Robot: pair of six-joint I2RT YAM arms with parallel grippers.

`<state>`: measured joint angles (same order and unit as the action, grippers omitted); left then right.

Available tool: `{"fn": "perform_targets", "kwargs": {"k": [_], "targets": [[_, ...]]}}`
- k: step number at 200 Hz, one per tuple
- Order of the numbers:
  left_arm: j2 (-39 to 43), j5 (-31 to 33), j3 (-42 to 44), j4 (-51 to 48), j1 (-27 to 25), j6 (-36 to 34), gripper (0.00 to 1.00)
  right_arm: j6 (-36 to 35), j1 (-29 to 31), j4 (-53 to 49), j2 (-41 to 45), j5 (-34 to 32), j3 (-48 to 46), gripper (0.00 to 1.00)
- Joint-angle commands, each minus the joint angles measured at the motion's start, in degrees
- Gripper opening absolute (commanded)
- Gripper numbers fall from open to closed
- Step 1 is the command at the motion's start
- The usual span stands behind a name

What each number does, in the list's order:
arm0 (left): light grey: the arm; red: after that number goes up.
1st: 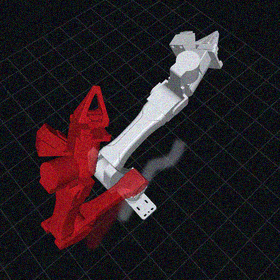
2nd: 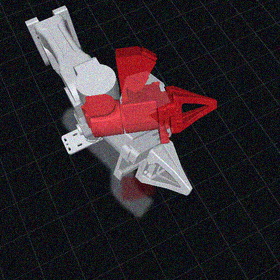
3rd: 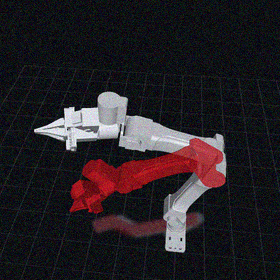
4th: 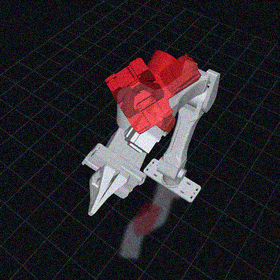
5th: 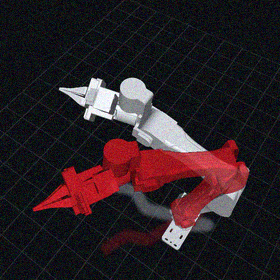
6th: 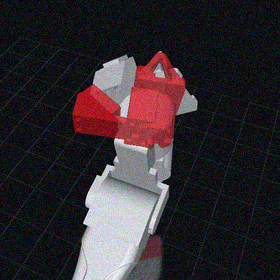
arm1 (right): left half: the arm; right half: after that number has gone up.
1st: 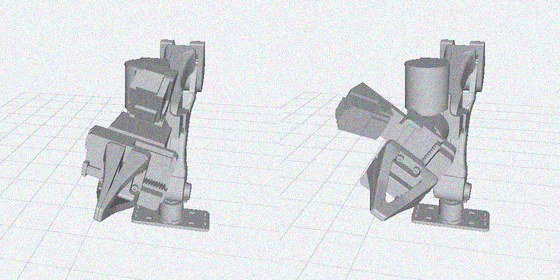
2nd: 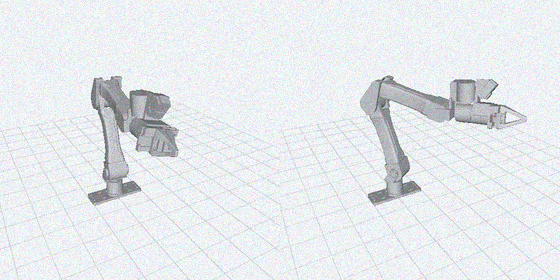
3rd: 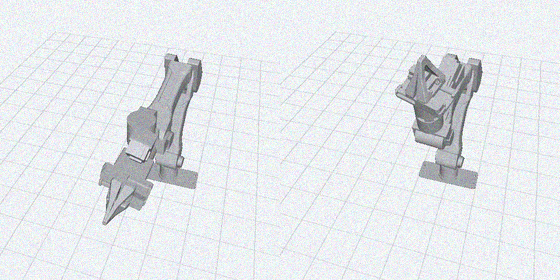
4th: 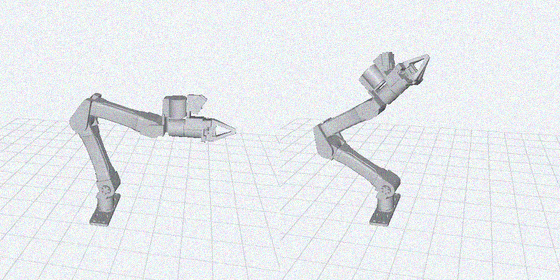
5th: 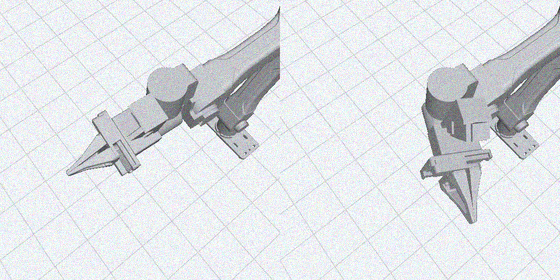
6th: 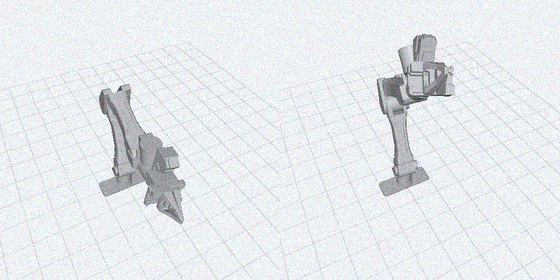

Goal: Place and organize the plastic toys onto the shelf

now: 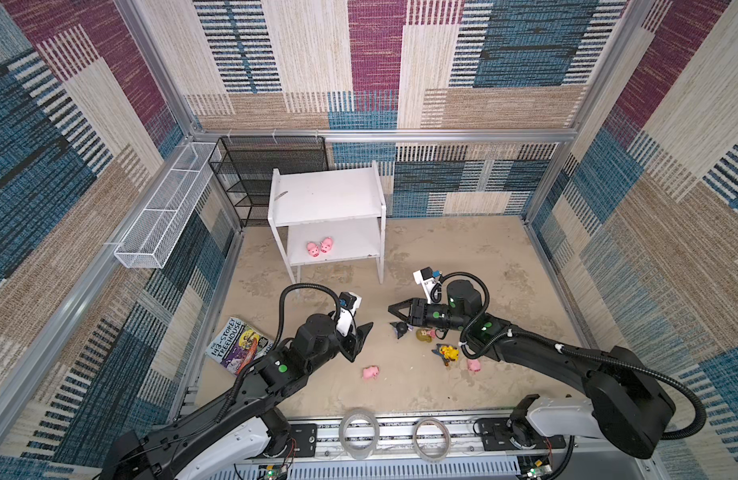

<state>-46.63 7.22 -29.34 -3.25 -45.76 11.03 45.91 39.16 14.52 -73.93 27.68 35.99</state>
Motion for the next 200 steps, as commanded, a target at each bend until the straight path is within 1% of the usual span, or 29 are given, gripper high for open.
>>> {"fn": "perform_targets", "kwargs": {"k": [1,15,39,53,73,81,105,134,173,191,200], "targets": [[2.2,5.93,-0.24,-8.61,0.08,6.35,0.71,-12.12,4.34,-14.66,-0.12,-8.39,1.67,0.43],[3.28,6.8,-0.7,-12.77,0.06,8.73,0.76,-16.26,9.89,-17.73,-2.13,-11.5,3.07,0.48],[5.37,9.26,-1.06,-18.02,0.05,11.56,0.82,-19.9,16.63,-16.24,-4.24,-15.23,1.79,0.57],[6.97,11.27,-1.37,-20.25,0.19,12.52,0.85,-22.15,18.36,-14.64,-5.14,-16.15,0.9,0.61],[9.36,13.54,-1.98,-22.55,0.65,12.79,0.89,-27.4,20.74,-12.91,-6.75,-16.87,0.63,0.68],[10.34,13.69,-2.19,-22.85,0.89,12.7,0.9,-29.88,21.19,-12.76,-8.01,-16.56,1.2,0.71],[12.15,13.17,-2.7,-23.35,1.45,13.05,0.91,-36.27,22.78,-14.54,-12.48,-18.55,3.83,0.78],[12.95,13.39,-3.35,-23.86,1.72,13.04,0.92,-41.26,23.16,-16.25,-16.22,-21.8,5.54,0.8],[13.28,13.43,-3.09,-23.4,2.26,12.85,0.92,-47.33,23.17,-16.92,-18.84,-22.17,6.83,0.81],[13.41,13.46,-2.83,-23.02,2.43,12.7,0.92,-49.3,23.24,-16.16,-20.33,-21.51,7.35,0.78],[13.5,13.52,-2.76,-23.03,2.58,12.7,0.92,-50.05,23.2,-15.56,-21.01,-20.73,7.69,0.74]]}}
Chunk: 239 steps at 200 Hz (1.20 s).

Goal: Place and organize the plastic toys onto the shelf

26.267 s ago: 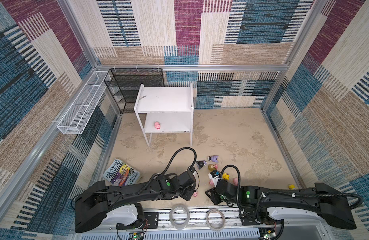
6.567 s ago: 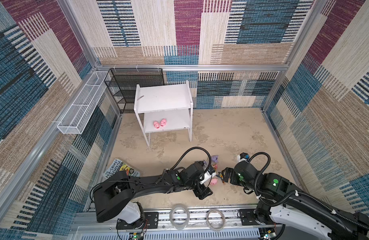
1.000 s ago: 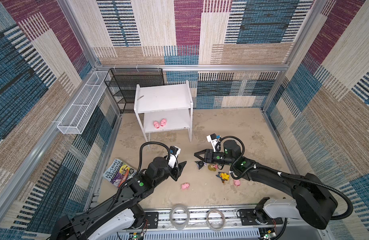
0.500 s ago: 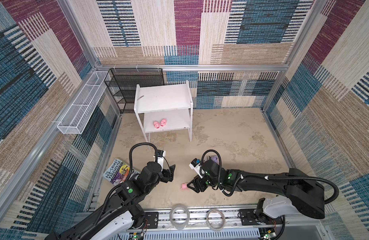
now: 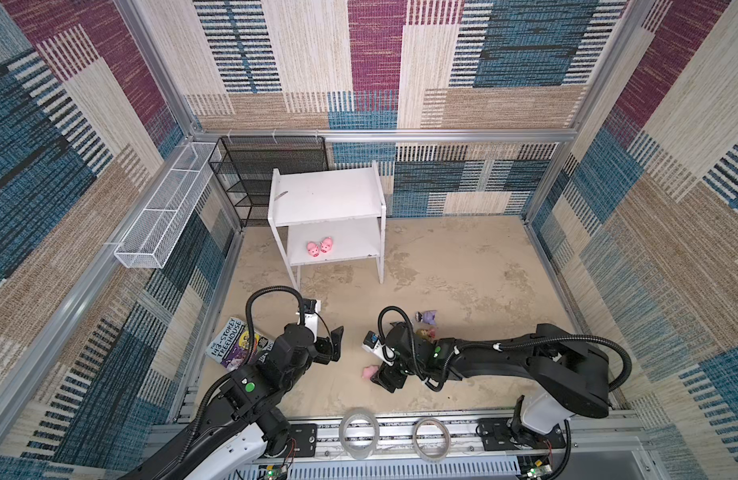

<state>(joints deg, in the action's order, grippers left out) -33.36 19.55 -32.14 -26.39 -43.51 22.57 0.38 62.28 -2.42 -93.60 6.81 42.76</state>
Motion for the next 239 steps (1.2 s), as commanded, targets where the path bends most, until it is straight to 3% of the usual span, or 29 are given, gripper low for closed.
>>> {"fn": "perform_targets", "kwargs": {"k": [1,86,135,165,196,218,239], "targets": [[0.23,1.19,0.01,0.12,0.34,1.16,0.92,-4.65,0.1,1.46,-1.42,0.31,0.96,0.74],[1.02,2.33,0.81,-0.24,0.64,1.51,0.92,-8.77,0.0,4.22,-3.75,10.14,2.28,0.36],[0.33,2.26,1.09,1.07,1.02,0.92,0.92,2.73,-4.65,5.36,-4.4,18.96,2.88,0.24],[-0.2,1.82,0.9,1.56,1.31,0.64,0.92,14.95,-9.77,6.57,-10.47,31.27,4.5,0.24],[0.55,1.79,1.15,1.5,1.48,0.64,0.92,26.03,-12.73,10.24,-13.81,36.16,4.65,0.27],[1.09,1.81,1.31,1.18,1.45,0.89,0.92,30.17,-14.28,12.65,-12.47,36.94,3.92,0.41],[1.8,2.07,1.58,0.9,1.49,1.08,0.92,29.41,-14.84,8.19,-10.57,32.37,5.38,0.57]]}}
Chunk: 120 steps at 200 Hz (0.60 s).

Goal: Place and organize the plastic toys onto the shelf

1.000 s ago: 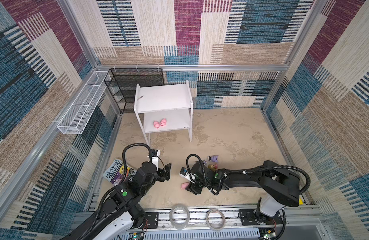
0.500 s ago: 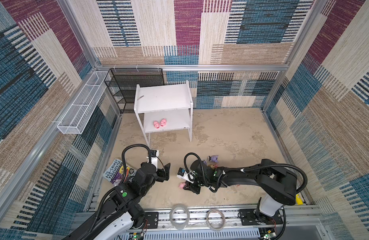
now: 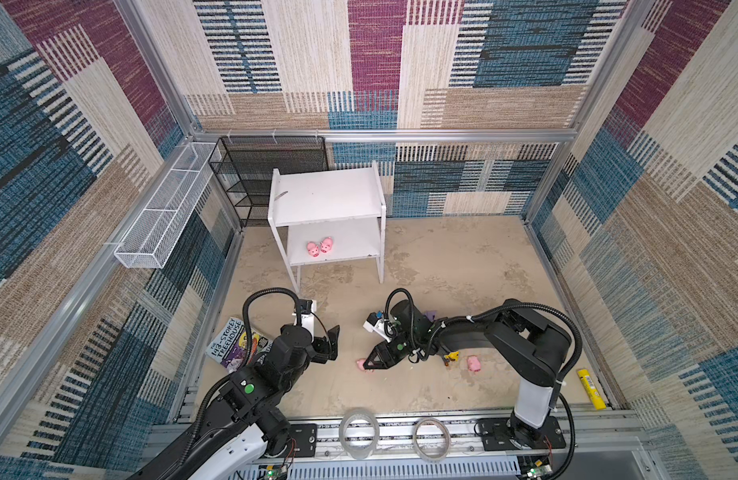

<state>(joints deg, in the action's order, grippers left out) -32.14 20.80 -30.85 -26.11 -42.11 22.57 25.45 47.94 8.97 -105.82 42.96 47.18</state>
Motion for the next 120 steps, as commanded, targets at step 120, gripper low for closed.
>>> {"fn": "perform_targets", "kwargs": {"k": [120], "targets": [[-1.08,-7.47,3.23,-7.16,-0.03,8.23,0.9,-8.29,5.94,-13.4,8.4,-20.8,-1.72,0.27]]}}
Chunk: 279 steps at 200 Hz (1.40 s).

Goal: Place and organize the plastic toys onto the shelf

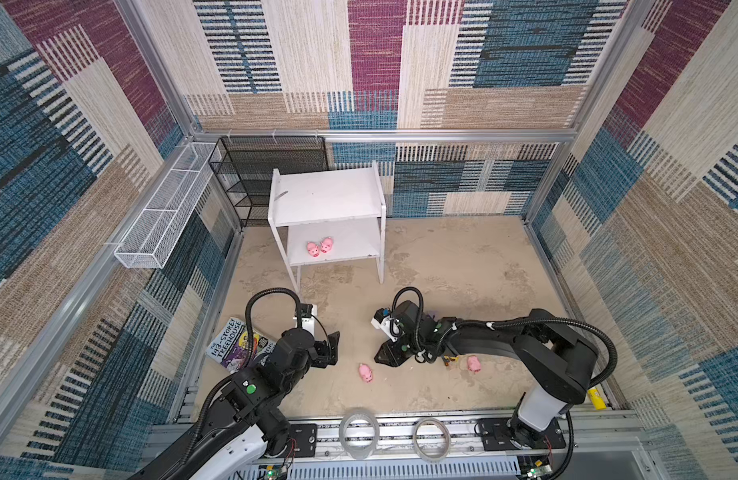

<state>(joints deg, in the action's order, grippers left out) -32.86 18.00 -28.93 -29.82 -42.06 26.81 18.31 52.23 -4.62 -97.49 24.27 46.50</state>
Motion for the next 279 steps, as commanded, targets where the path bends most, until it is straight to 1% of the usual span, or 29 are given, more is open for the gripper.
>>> {"fn": "perform_targets", "kwargs": {"k": [1,11,20,47,72,97,123,150,181,192,209,243,279], "targets": [[-0.36,-4.83,1.41,-3.46,-0.1,4.06,0.9,-1.15,1.7,0.3,0.05,-2.07,-1.1,0.27],[-0.49,-6.43,2.31,-3.41,-0.1,5.22,0.93,-1.06,2.96,1.04,-0.44,-1.96,-0.98,0.27],[-0.77,-7.7,2.91,-3.49,-0.05,5.96,1.0,-0.91,4.22,1.73,-1.11,-1.63,-0.4,0.26],[-2.51,-10.34,4.12,-4.07,-0.4,7.28,1.0,0.03,7.15,4.23,-3.73,0.55,1.83,0.26],[-4.32,-11.7,5.06,-4.15,-1.9,9.41,0.99,1.25,8.15,5.3,-5.21,1.06,2.53,0.26],[-4.43,-12.47,6.51,-4.04,-5.28,12.07,0.91,1.33,8.16,4.17,-3.93,-0.96,1.42,0.26],[-5.3,-11.99,5.96,-4.01,-11.04,11.7,0.88,0.86,6.47,1.93,-2.15,-3.14,0.36,0.26],[-10.51,-12.43,3.97,-3.6,-14.58,9.87,0.87,0.07,3.0,-0.14,1.01,-4.53,-0.77,0.26],[-20.27,-10.49,0.41,-3.22,-15.74,7.26,0.86,-1.64,-0.61,-2.77,5.77,-7.02,-0.93,0.27],[-23.22,-9.58,-0.95,-2.78,-16.18,6.2,0.83,-2.14,-1.26,-3.56,7.33,-7.77,-0.71,0.27],[-27.22,-10.07,-2.17,-1.13,-16.56,4.31,0.8,-2.26,-1.94,-3.56,9.5,-8.4,-1.01,0.27],[-33.19,-11.27,-4.26,0.2,-18.3,1.95,0.75,-2.25,-3.27,-2.71,12.08,-8.87,-2.72,0.28],[-37.7,-10.71,-5.66,-0.14,-18.56,2.39,0.68,-3.04,-4.93,-3.09,14.44,-9.66,-3.74,0.28]]}}
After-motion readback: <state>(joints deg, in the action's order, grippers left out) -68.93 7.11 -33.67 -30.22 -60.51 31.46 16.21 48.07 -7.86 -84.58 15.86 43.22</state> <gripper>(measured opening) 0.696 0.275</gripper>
